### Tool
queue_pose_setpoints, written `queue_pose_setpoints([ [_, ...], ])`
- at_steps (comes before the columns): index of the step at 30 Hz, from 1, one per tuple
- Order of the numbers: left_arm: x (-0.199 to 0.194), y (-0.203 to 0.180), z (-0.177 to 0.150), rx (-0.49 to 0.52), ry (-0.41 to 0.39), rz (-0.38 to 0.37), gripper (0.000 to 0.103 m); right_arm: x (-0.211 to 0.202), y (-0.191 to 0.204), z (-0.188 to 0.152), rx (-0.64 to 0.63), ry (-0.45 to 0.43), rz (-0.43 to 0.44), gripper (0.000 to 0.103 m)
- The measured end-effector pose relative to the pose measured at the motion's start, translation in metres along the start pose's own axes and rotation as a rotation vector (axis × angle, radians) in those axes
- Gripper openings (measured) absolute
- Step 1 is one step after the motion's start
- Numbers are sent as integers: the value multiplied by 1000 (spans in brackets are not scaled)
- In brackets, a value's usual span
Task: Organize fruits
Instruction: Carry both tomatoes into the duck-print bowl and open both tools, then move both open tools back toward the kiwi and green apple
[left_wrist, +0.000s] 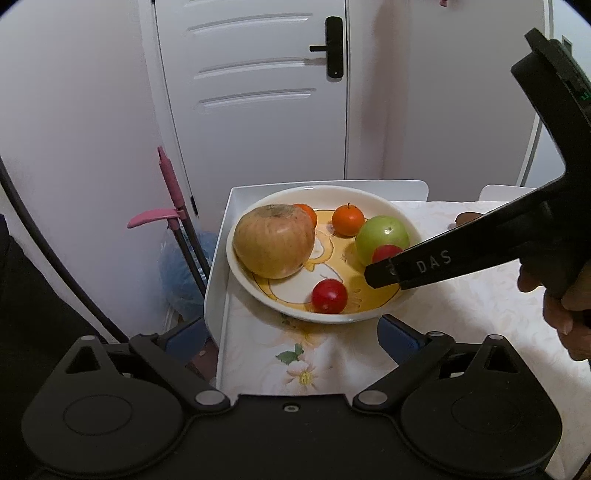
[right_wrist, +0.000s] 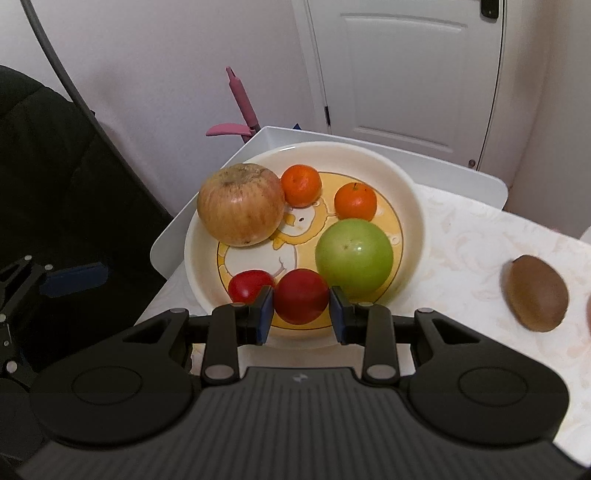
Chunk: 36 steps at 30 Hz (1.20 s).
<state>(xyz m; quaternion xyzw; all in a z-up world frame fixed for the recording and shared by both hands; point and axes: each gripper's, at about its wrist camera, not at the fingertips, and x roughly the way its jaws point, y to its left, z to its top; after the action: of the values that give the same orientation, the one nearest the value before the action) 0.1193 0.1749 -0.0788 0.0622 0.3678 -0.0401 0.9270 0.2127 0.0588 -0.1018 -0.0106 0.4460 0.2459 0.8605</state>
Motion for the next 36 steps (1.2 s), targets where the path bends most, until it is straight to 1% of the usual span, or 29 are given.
queue_pose_setpoints([
  [1,0,0,-1,-1,1,-1,101,-1,0,-1,2,-7,-1,53],
  [2,0,1,-2,-1,2,0,101,-1,1,-1,2,-10,3,65],
  [3,0,1,-3,-1,4,2,101,-2,1,-2,2,-20,5,72],
  [4,1,1,-4,-1,7,3,101,-4,2,-2,0,-33,2,84],
  [5,0,1,-4,-2,9,4,101,-7,3,-3,-4,-44,-5,93],
  [7,-1,2,-4,-3,8,3,101,-11,5,-3,-10,-57,-17,99],
  [13,-6,2,-4,-8,3,6,101,-22,1,-4,27,-53,-21,99],
  [19,-14,1,1,-9,-21,7,101,-39,2,-7,33,-67,-34,99],
  [24,-25,-3,6,1,-45,10,101,-60,3,-8,38,-98,-52,99],
  [28,-38,-8,12,22,-72,13,101,-83,-1,-7,60,-139,-75,99],
  [31,-45,-12,19,48,-89,7,101,-101,-8,-8,84,-165,-107,99],
  [36,-50,-18,29,64,-111,-33,101,-130,-26,-16,146,-196,-185,99],
])
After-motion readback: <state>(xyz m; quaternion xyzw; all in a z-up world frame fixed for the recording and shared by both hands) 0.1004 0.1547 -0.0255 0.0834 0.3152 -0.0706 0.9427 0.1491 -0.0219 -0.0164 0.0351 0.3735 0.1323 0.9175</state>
